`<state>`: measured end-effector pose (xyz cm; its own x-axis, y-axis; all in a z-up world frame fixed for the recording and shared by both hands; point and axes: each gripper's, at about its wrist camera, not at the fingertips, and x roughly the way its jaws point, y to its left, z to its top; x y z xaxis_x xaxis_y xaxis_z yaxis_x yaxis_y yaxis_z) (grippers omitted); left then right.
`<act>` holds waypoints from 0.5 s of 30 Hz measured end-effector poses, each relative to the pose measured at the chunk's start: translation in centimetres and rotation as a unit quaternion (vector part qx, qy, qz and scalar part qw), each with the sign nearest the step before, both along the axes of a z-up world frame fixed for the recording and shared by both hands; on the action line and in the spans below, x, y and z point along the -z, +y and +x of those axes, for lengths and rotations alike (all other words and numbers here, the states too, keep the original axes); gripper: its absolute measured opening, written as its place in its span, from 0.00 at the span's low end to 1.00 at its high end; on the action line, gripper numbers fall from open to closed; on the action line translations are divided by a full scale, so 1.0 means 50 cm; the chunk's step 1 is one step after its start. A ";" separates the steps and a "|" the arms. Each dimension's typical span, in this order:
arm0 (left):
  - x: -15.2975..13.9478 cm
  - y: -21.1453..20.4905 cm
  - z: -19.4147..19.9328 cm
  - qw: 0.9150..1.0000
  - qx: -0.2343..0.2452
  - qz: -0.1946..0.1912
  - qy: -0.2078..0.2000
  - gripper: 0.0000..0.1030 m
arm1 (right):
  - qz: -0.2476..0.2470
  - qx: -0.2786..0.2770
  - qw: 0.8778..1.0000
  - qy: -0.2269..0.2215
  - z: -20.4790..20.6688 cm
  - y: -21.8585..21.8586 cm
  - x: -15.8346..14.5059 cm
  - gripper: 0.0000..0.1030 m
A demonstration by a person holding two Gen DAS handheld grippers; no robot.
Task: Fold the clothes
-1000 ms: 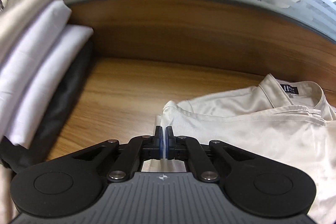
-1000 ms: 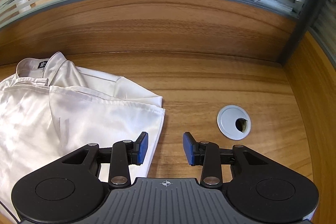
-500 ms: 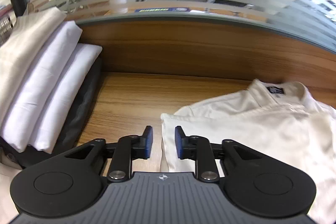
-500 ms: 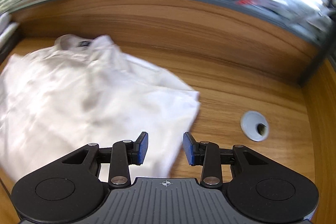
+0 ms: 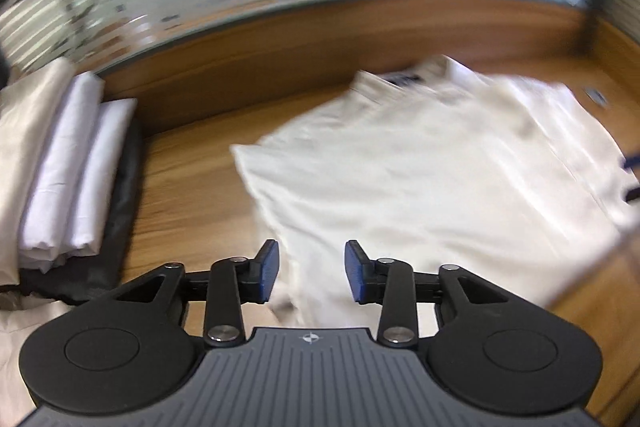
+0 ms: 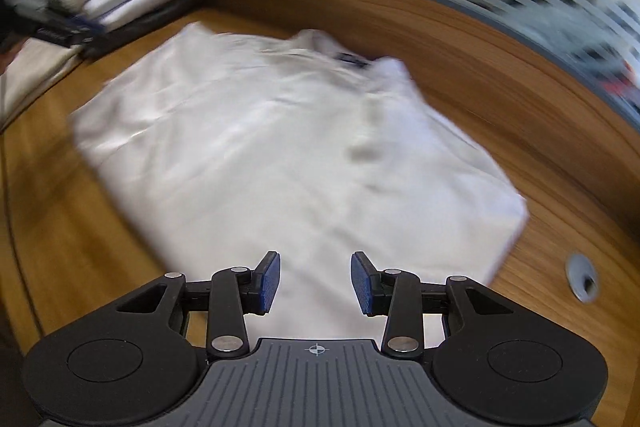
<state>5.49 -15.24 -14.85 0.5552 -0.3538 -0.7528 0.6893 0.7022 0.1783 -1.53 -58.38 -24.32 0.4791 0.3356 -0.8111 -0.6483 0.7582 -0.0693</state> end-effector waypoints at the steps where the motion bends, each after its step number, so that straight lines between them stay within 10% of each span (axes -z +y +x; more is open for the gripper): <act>1: 0.006 -0.004 -0.019 1.000 0.018 0.007 -0.004 0.46 | -0.004 -0.020 1.000 -0.004 -0.012 0.019 0.003 0.41; 15: 0.098 -0.054 -0.151 0.987 0.158 0.040 0.007 0.78 | -0.051 -0.185 0.981 -0.037 -0.096 0.215 0.072 0.40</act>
<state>-2.04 -17.91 -19.76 0.4159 -0.4466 -0.7922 0.8743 0.4361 0.2132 -6.36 -47.63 -27.93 0.3990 0.4159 -0.8172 -0.8678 0.4591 -0.1901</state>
